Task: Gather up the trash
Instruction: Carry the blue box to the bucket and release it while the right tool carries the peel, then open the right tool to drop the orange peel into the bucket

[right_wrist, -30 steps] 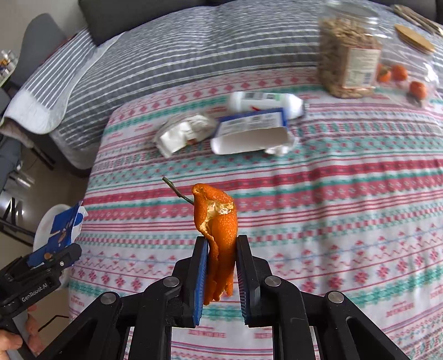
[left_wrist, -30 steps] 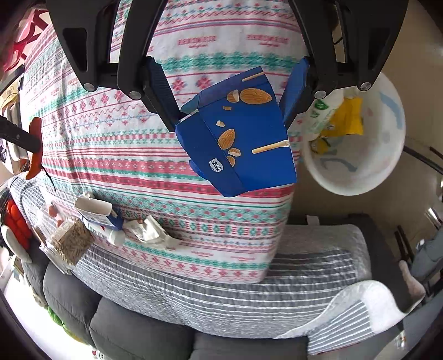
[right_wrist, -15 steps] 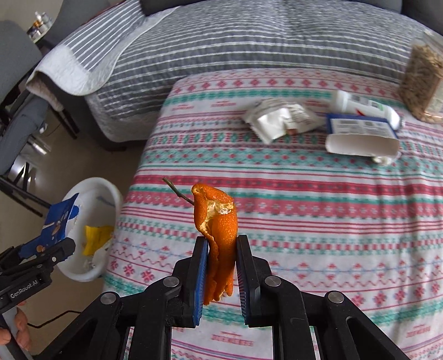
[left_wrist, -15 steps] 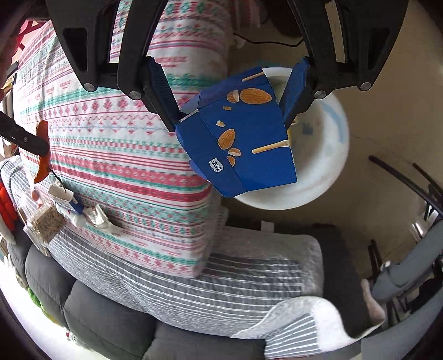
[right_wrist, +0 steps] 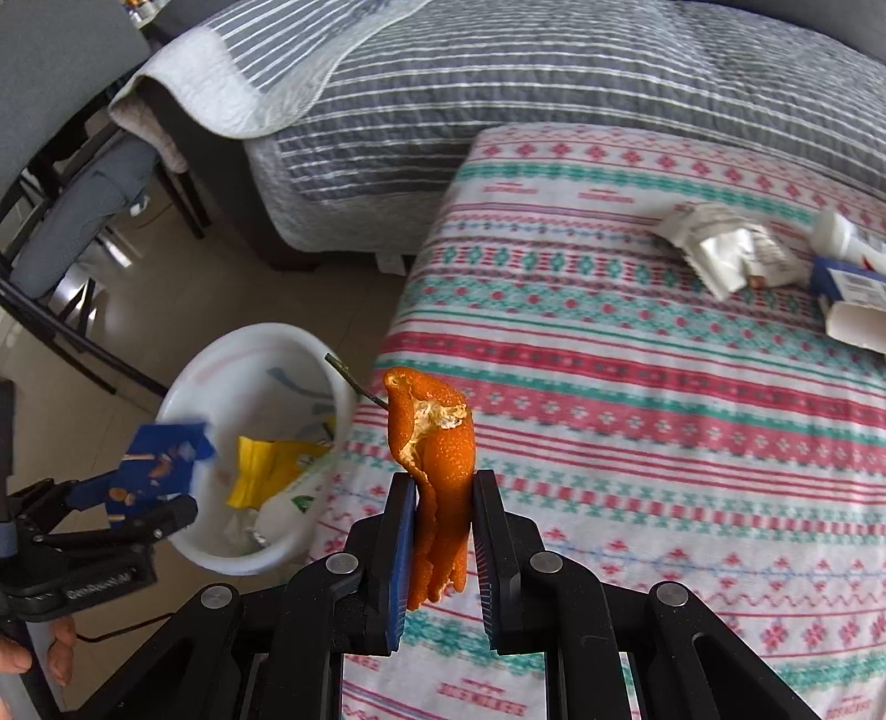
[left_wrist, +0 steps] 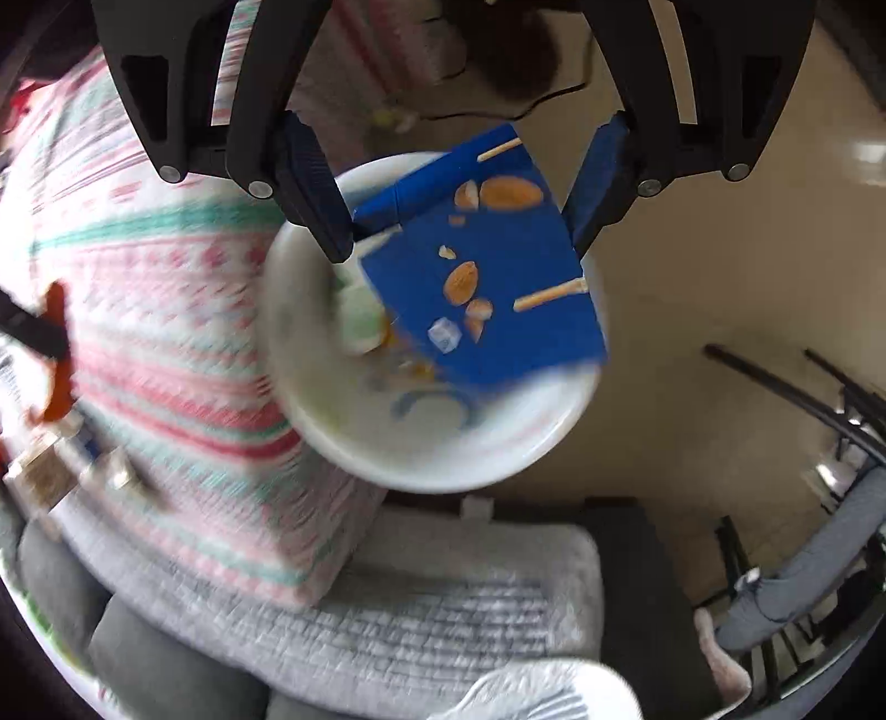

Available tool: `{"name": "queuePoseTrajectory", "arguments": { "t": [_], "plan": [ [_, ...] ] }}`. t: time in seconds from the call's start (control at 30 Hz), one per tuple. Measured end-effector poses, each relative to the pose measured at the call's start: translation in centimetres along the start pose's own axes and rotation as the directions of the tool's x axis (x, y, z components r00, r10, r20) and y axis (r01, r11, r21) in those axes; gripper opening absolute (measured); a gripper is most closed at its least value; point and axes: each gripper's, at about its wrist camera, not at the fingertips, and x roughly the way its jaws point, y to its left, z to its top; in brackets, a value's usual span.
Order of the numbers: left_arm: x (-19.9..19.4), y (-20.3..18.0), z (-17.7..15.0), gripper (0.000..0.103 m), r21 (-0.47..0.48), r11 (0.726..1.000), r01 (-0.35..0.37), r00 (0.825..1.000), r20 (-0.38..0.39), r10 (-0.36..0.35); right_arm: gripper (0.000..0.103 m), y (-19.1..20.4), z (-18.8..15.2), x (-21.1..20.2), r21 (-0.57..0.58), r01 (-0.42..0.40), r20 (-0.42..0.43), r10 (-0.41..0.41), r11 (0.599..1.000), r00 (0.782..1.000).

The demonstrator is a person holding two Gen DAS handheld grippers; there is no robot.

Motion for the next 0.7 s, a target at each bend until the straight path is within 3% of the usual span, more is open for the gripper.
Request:
{"name": "queuePoseTrajectory", "arguments": {
  "t": [0.27,0.7],
  "plan": [
    [-0.8,1.5,-0.7,0.086,0.015,0.998,-0.058,0.998,0.037,0.057,0.018,2.3,0.3,2.1,-0.041,-0.025,-0.015,0.025,0.999,1.000],
    [-2.3,4.5,-1.9,0.098,0.006,0.998,-0.066,0.994,0.082,0.065,0.020,6.8,0.6,5.9,-0.123,-0.086,-0.022,0.084,0.989,0.996]
  ]
}}
